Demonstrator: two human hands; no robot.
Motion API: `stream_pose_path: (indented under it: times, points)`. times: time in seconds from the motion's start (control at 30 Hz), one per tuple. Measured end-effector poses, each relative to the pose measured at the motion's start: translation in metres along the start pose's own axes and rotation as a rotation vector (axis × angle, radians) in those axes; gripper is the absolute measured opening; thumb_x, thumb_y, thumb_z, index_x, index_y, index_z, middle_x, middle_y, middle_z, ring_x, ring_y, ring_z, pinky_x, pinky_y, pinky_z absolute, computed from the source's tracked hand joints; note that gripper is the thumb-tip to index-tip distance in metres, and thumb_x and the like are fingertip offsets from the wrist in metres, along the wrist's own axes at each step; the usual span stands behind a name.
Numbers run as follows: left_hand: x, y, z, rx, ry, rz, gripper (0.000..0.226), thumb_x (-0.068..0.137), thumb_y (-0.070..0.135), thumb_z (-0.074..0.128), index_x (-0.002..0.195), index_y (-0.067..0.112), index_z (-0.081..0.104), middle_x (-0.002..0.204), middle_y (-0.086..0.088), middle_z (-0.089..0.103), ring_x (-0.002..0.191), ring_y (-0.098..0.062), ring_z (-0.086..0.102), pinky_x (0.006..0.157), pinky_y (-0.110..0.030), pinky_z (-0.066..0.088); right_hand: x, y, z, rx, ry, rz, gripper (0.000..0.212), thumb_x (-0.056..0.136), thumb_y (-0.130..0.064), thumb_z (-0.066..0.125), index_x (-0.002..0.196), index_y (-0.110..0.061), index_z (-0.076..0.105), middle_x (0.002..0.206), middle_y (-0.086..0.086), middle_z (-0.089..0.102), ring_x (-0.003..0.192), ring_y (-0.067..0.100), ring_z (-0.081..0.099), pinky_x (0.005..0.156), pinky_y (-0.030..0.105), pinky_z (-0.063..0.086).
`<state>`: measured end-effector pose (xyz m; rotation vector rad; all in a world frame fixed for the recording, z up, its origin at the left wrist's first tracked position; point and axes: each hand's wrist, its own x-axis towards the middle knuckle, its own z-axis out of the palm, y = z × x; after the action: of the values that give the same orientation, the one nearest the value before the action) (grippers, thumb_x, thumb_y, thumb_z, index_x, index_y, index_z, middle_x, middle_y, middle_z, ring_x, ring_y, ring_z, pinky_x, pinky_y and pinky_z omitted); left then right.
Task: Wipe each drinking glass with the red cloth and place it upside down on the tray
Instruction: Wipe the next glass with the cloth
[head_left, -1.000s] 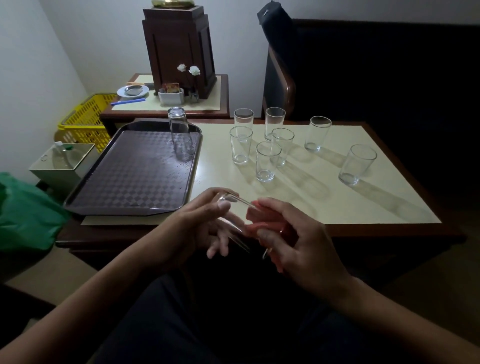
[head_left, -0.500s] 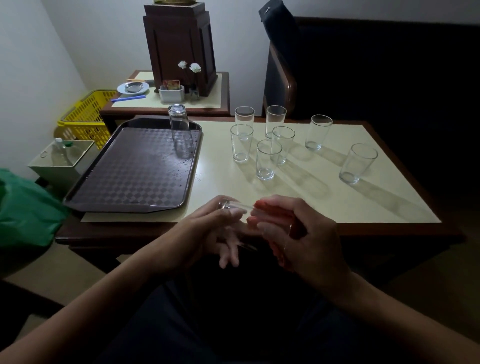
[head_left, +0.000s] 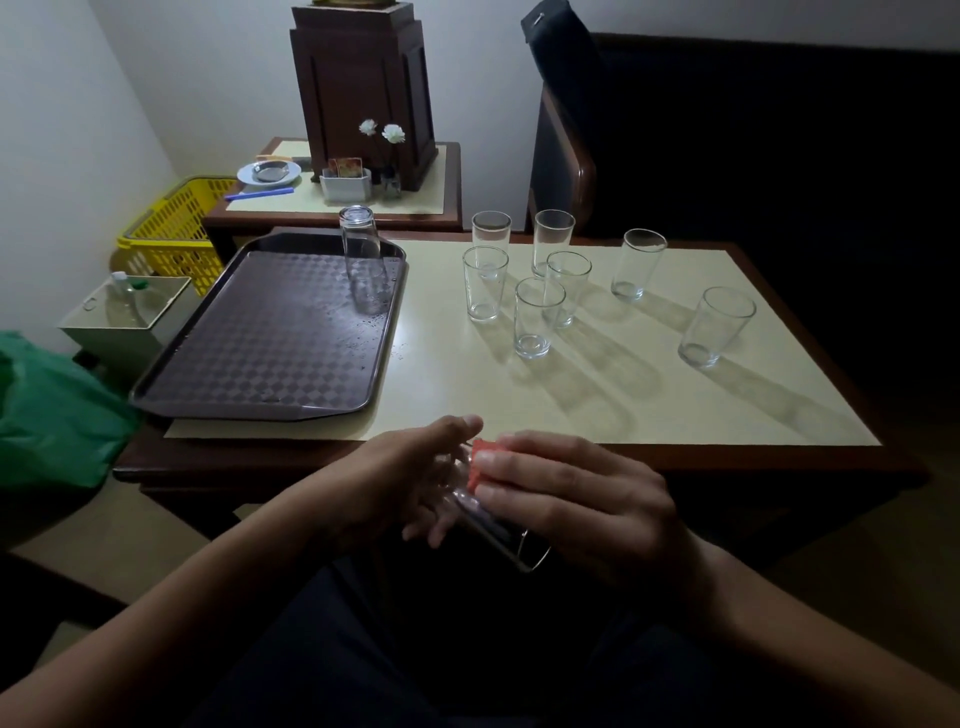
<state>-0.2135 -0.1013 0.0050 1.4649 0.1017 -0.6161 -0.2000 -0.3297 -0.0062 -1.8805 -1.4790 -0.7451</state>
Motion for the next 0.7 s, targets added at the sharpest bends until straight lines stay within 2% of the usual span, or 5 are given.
stream_pose_path:
  times: [0.07, 0.2, 0.4, 0.53, 0.7]
  points:
    - [-0.001, 0.001, -0.004, -0.049, -0.05, -0.009, 0.045, 0.097, 0.047, 0.059, 0.106, 0.003, 0.057, 0.077, -0.014, 0.064, 0.047, -0.023, 0.056, 0.039, -0.022, 0.037, -0.004, 0.001, 0.007, 0.047, 0.035, 0.087, 0.02, 0.101, -0.005, 0.07, 0.119, -0.001, 0.079, 0.132, 0.013, 0.073, 0.126, 0.028, 0.07, 0.103, 0.045, 0.058]
    - [0.0, 0.0, -0.008, -0.229, -0.083, 0.2, 0.053, 0.087, 0.03, 0.064, 0.13, 0.002, 0.052, 0.101, -0.03, 0.061, 0.062, -0.028, 0.064, 0.052, -0.025, 0.05, 0.0, 0.001, 0.016, 0.442, 0.331, 0.836, 0.034, 0.089, -0.007, 0.084, 0.121, -0.016, 0.078, 0.116, -0.007, 0.081, 0.091, 0.034, 0.081, 0.074, 0.046, 0.065]
    - [0.01, -0.009, -0.011, -0.222, -0.095, 0.103, 0.053, 0.088, 0.058, 0.066, 0.107, 0.009, 0.063, 0.073, -0.008, 0.059, 0.055, -0.014, 0.057, 0.047, -0.018, 0.042, -0.001, 0.002, 0.008, 0.025, 0.053, 0.096, 0.024, 0.104, 0.002, 0.06, 0.119, 0.002, 0.078, 0.134, 0.016, 0.071, 0.132, 0.031, 0.066, 0.108, 0.044, 0.055]
    - [0.023, -0.035, 0.009, -0.525, 0.054, 0.011, 0.067, 0.093, 0.069, 0.061, 0.124, 0.01, 0.07, 0.09, -0.004, 0.065, 0.08, -0.016, 0.062, 0.076, -0.03, 0.051, -0.005, -0.007, 0.024, 0.215, 0.066, 0.472, 0.035, 0.095, 0.009, 0.074, 0.126, -0.005, 0.077, 0.141, 0.005, 0.069, 0.136, 0.018, 0.063, 0.112, 0.042, 0.053]
    - [0.024, -0.046, 0.017, -0.545, 0.238, -0.144, 0.062, 0.098, 0.069, 0.046, 0.12, 0.015, 0.066, 0.105, -0.015, 0.071, 0.094, -0.029, 0.068, 0.072, -0.036, 0.059, 0.002, -0.018, 0.024, 0.761, -0.242, 0.935, 0.051, 0.092, 0.013, 0.067, 0.136, -0.011, 0.071, 0.132, -0.008, 0.075, 0.12, 0.004, 0.07, 0.097, 0.023, 0.058]
